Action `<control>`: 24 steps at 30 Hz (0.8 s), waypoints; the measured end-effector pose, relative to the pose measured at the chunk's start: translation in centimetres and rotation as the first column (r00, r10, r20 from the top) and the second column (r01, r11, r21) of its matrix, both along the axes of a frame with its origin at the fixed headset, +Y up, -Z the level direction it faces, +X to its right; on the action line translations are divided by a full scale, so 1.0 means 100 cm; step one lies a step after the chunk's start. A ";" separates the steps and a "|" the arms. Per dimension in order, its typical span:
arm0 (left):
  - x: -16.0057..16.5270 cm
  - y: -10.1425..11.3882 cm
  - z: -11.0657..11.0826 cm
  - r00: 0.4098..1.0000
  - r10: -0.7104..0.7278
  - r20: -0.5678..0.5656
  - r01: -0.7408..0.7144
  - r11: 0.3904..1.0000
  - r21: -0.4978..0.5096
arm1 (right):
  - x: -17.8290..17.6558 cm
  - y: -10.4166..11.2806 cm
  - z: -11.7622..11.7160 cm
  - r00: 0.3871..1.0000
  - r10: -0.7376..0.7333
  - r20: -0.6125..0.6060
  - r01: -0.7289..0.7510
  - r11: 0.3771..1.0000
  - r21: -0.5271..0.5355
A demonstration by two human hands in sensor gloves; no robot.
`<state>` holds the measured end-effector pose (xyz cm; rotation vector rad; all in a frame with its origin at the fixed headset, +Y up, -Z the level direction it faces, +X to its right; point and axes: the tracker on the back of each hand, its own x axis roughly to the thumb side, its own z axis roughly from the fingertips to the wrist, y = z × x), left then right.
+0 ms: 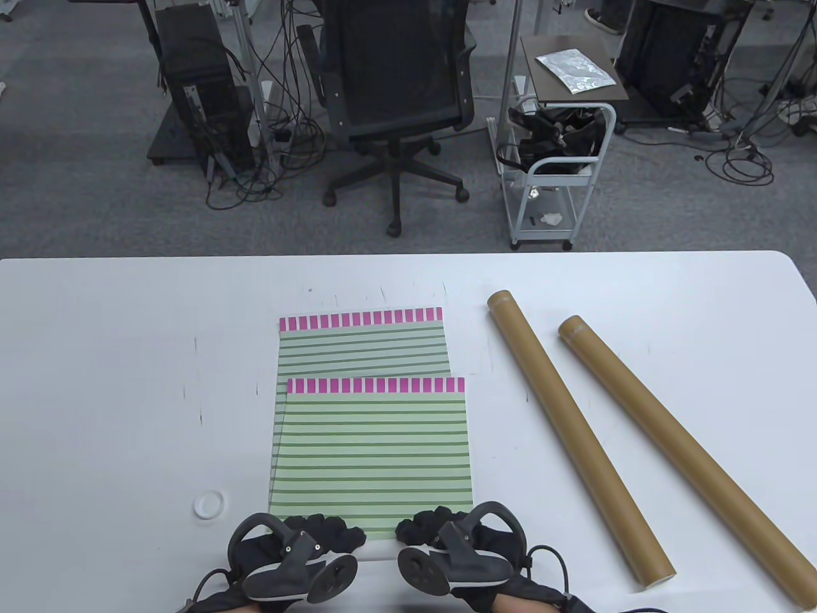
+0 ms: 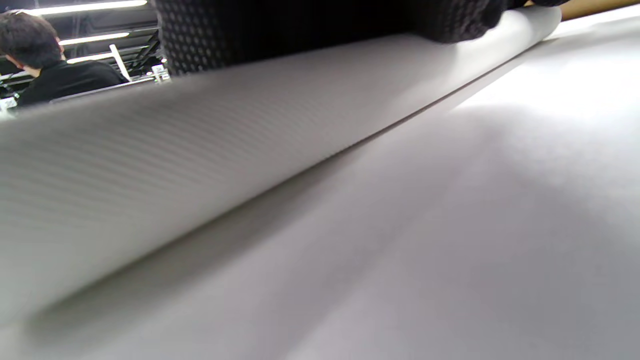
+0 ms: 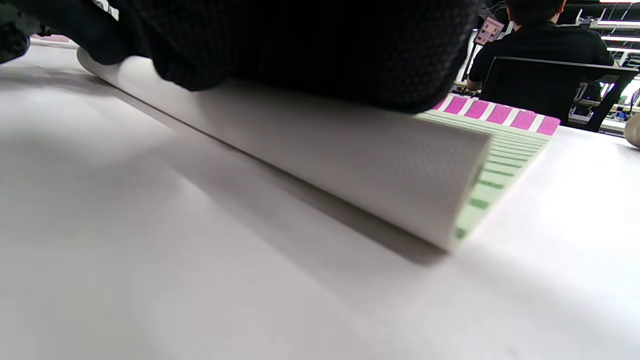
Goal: Roll up mouse pads and store in mailing tubes
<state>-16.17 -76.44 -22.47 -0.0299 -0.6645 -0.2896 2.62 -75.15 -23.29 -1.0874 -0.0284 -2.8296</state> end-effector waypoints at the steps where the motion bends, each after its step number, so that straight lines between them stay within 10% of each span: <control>1: 0.000 0.000 0.000 1.000 -0.007 0.003 0.007 1.000 0.003 | 0.001 -0.002 -0.001 1.000 -0.004 0.006 0.004 1.000 0.005; 24: 0.010 0.004 0.011 0.996 0.015 0.086 -0.018 0.999 0.037 | 0.015 -0.002 -0.015 0.995 -0.084 0.055 0.087 0.995 -0.059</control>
